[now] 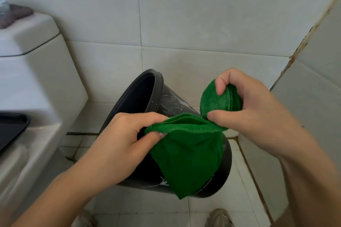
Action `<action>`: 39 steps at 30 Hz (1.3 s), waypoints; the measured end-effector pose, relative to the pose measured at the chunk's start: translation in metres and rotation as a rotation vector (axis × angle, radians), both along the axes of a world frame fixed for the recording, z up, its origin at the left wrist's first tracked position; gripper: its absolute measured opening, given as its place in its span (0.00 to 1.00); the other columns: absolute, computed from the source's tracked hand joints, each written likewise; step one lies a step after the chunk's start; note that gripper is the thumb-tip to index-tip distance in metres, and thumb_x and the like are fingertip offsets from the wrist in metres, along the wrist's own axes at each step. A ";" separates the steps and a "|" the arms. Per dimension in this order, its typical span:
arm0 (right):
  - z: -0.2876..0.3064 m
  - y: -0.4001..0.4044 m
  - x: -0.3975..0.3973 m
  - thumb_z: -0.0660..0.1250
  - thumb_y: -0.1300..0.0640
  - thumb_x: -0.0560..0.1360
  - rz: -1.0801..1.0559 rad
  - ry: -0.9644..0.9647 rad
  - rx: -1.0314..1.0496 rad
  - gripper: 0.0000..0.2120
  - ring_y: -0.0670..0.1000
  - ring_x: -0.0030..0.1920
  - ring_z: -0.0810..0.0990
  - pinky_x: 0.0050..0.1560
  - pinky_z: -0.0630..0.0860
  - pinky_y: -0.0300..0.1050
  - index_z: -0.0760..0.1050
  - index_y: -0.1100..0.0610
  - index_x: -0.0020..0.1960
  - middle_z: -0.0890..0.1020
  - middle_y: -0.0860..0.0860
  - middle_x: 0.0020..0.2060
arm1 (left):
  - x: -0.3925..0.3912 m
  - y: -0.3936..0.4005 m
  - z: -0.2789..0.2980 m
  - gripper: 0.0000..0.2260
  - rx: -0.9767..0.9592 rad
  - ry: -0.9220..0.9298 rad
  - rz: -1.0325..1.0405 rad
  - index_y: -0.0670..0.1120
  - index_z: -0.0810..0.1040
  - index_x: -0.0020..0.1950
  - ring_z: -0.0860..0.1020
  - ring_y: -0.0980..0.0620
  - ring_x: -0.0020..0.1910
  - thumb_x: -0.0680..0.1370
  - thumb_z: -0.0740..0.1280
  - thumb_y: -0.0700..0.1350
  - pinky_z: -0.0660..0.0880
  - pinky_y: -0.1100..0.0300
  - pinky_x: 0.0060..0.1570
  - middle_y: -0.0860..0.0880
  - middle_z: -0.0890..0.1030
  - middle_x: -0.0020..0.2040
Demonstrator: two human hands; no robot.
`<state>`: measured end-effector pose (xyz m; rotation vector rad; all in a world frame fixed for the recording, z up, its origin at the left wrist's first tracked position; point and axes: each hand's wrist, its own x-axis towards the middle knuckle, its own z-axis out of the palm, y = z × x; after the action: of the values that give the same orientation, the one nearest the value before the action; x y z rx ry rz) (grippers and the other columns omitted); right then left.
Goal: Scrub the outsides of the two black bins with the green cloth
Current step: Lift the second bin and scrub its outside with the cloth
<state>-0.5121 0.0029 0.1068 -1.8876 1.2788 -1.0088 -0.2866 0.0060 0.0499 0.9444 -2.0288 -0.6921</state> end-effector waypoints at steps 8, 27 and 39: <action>-0.007 0.006 0.006 0.66 0.69 0.67 0.113 0.047 0.095 0.26 0.61 0.41 0.76 0.40 0.74 0.64 0.70 0.40 0.53 0.75 0.53 0.41 | 0.002 0.004 -0.007 0.13 -0.103 -0.089 0.089 0.55 0.82 0.57 0.82 0.60 0.43 0.77 0.61 0.52 0.78 0.57 0.39 0.58 0.84 0.44; -0.020 0.001 0.024 0.60 0.65 0.63 0.205 -0.094 0.196 0.19 0.47 0.47 0.85 0.50 0.83 0.48 0.78 0.50 0.50 0.86 0.46 0.48 | -0.005 0.003 -0.007 0.28 0.035 0.131 0.129 0.76 0.63 0.63 0.84 0.52 0.44 0.72 0.68 0.50 0.81 0.50 0.43 0.58 0.84 0.50; -0.039 0.008 0.038 0.75 0.41 0.66 -0.048 0.139 -0.002 0.17 0.41 0.47 0.80 0.47 0.80 0.52 0.78 0.43 0.52 0.81 0.40 0.45 | -0.004 -0.006 -0.007 0.09 0.046 0.191 0.207 0.58 0.79 0.47 0.82 0.60 0.42 0.73 0.68 0.44 0.76 0.69 0.40 0.60 0.84 0.43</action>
<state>-0.4740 0.0111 0.0675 -1.9663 1.4092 -0.9167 -0.2904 0.0000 0.0431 1.0553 -1.7272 -0.6902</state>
